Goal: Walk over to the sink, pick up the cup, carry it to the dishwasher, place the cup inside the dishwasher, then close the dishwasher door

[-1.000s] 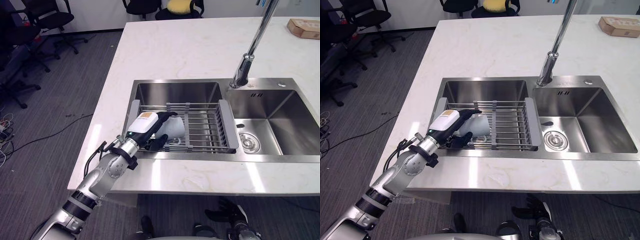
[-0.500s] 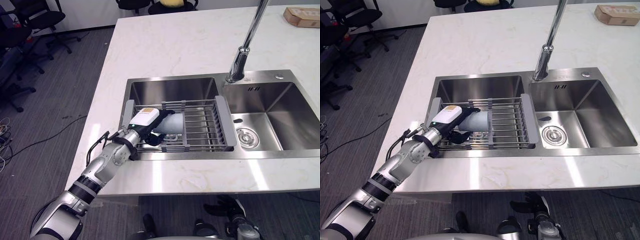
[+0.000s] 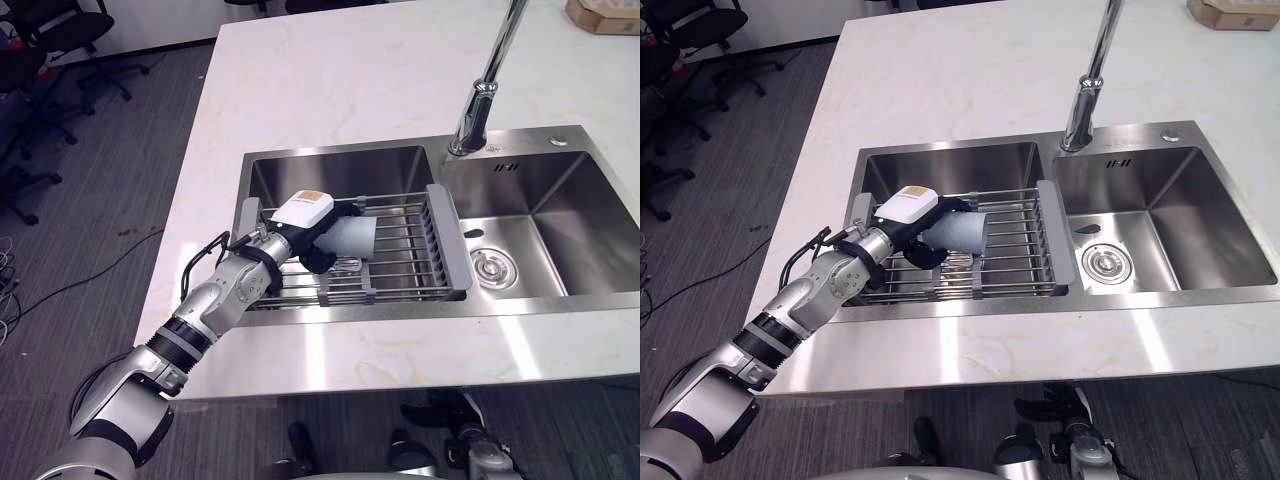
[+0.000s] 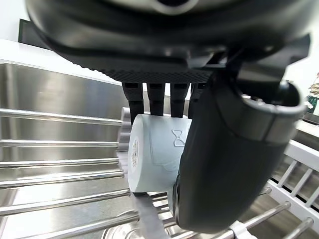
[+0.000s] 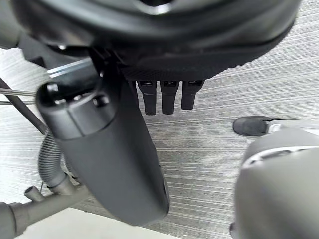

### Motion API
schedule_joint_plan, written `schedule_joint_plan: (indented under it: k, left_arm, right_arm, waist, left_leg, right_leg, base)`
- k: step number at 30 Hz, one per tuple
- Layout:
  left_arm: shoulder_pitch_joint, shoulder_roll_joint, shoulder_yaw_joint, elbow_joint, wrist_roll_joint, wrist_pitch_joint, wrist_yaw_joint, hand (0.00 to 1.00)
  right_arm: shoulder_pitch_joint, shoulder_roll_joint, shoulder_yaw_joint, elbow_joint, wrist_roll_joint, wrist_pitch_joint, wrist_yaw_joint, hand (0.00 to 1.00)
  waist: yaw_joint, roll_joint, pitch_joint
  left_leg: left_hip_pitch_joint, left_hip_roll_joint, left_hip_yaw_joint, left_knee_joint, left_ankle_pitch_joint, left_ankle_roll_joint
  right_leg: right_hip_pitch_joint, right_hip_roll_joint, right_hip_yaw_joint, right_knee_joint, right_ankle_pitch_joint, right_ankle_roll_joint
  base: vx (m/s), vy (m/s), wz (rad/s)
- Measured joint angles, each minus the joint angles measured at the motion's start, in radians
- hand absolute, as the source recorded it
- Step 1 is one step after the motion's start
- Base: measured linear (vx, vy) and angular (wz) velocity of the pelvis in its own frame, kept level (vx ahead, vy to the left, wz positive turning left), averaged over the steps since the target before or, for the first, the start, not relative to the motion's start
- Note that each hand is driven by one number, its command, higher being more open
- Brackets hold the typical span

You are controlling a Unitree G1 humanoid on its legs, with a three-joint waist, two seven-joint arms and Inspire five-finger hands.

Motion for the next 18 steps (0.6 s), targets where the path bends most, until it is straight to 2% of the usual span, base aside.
schedule_joint_plan:
  k: [6, 9, 13, 18]
  left_arm:
    - [0.016, -0.013, 0.005, -0.023, -0.076, 0.008, 0.001, 0.3]
    - [0.091, -0.059, 0.067, -0.109, -0.142, 0.011, 0.033, 0.3]
    - [0.243, -0.134, 0.187, -0.292, -0.242, 0.009, 0.091, 0.3]
    - [0.473, -0.24, 0.305, -0.484, -0.428, -0.016, 0.159, 0.3]
  right_arm:
    - [0.007, -0.001, -0.001, 0.0, 0.0, 0.0, -0.003, 0.9]
    - [0.016, 0.0, -0.001, 0.0, 0.001, 0.0, -0.004, 0.9]
    - [0.032, 0.001, -0.007, -0.003, 0.001, 0.0, -0.008, 0.9]
    - [0.05, 0.001, -0.042, -0.007, 0.002, 0.0, -0.013, 0.9]
  waist:
    - [0.004, 0.0, 0.0]
    - [0.008, -0.001, 0.0]
    - [0.017, -0.001, 0.001]
    - [0.058, -0.003, 0.0]
  left_leg:
    - [0.007, 0.001, 0.005, 0.0, 0.0, 0.0]
    - [0.008, 0.0, 0.012, 0.0, 0.0, 0.0]
    - [0.013, 0.008, 0.03, 0.0, 0.0, 0.0]
    - [0.031, 0.029, 0.098, -0.005, -0.01, -0.009]
  right_leg:
    - [0.006, -0.001, 0.013, -0.002, 0.004, -0.003]
    - [0.002, -0.002, 0.024, 0.001, 0.009, -0.005]
    - [-0.016, 0.003, 0.052, 0.019, 0.01, -0.007]
    - [-0.051, 0.021, 0.118, 0.03, 0.019, -0.011]
  base:
    - [-0.01, 0.006, -0.03]
    - [-0.03, 0.02, -0.1]
    - [-0.07, 0.016, -0.19]
    - [-0.06, 0.008, -0.41]
